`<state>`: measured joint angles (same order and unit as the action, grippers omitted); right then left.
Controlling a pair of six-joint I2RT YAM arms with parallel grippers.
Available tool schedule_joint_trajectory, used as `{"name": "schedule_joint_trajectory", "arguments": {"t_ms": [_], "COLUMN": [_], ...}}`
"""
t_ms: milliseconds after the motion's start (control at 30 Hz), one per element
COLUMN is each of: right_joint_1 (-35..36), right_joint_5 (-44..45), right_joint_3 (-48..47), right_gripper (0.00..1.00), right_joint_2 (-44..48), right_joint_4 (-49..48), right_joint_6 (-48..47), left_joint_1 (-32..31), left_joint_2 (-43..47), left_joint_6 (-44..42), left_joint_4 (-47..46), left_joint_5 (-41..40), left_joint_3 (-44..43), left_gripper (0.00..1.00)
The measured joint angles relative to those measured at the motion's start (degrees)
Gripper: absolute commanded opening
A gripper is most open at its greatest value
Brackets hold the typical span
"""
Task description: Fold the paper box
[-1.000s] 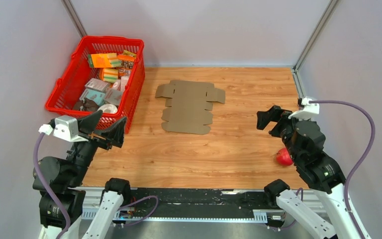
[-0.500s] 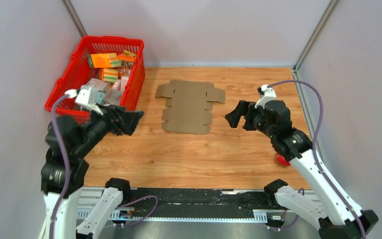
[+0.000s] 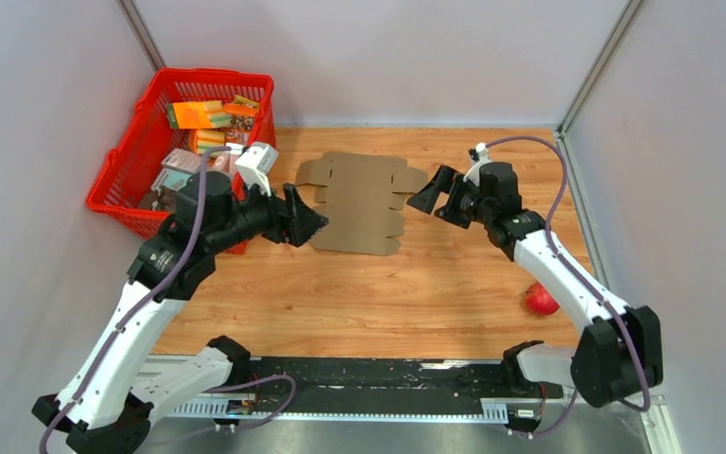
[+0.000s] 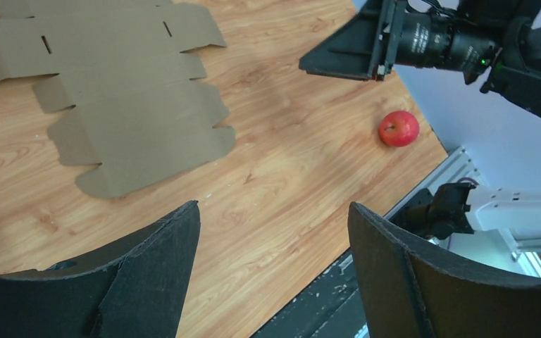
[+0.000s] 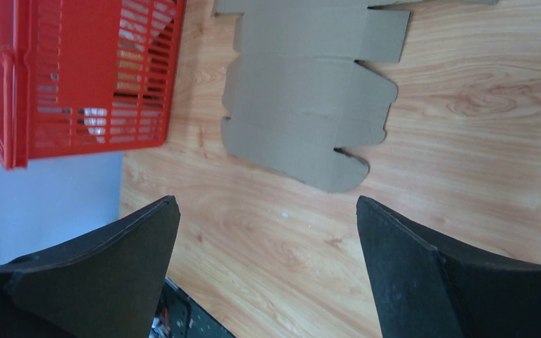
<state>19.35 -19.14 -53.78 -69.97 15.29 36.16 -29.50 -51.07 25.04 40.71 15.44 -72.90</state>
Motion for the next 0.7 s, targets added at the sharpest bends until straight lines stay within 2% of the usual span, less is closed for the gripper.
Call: {"name": "schedule_joint_trajectory", "arguments": {"t_ms": [167, 267, 300, 400, 567, 700], "right_joint_1": [-3.2, -4.7, -5.2, -6.7, -7.1, -5.4], "right_joint_5": [-2.6, -3.4, -3.8, -5.2, -3.8, -0.9], "right_joint_3": [-0.6, -3.1, -3.7, -3.6, -1.4, -1.4], "right_gripper": [0.98, 0.90, 0.84, 0.82, 0.78, 0.70], "right_joint_2": [-11.4, -19.3, -21.8, -26.9, -34.4, -39.8], "right_joint_4": [-8.3, -9.4, -10.1, -15.3, -29.2, -36.5], "right_joint_6": [5.7, 7.5, 8.2, 11.8, 19.3, 24.3], "left_joint_1": [-3.1, -4.5, -5.2, -7.8, -17.1, -23.9], "left_joint_2": [-4.3, -7.7, -8.5, -9.1, -7.6, -5.9], "left_joint_6": [-3.4, -6.1, -7.0, -9.2, -12.5, -13.9], "left_joint_4": [-2.0, -2.3, -2.3, -2.3, -3.0, -3.6], "left_joint_5": [-4.6, -7.6, -8.8, -12.9, -22.4, -29.4], "left_joint_3": [0.3, 0.3, 0.5, 1.8, 5.5, 9.1], "left_gripper": [0.82, 0.80, 0.79, 0.78, 0.78, 0.79]}}
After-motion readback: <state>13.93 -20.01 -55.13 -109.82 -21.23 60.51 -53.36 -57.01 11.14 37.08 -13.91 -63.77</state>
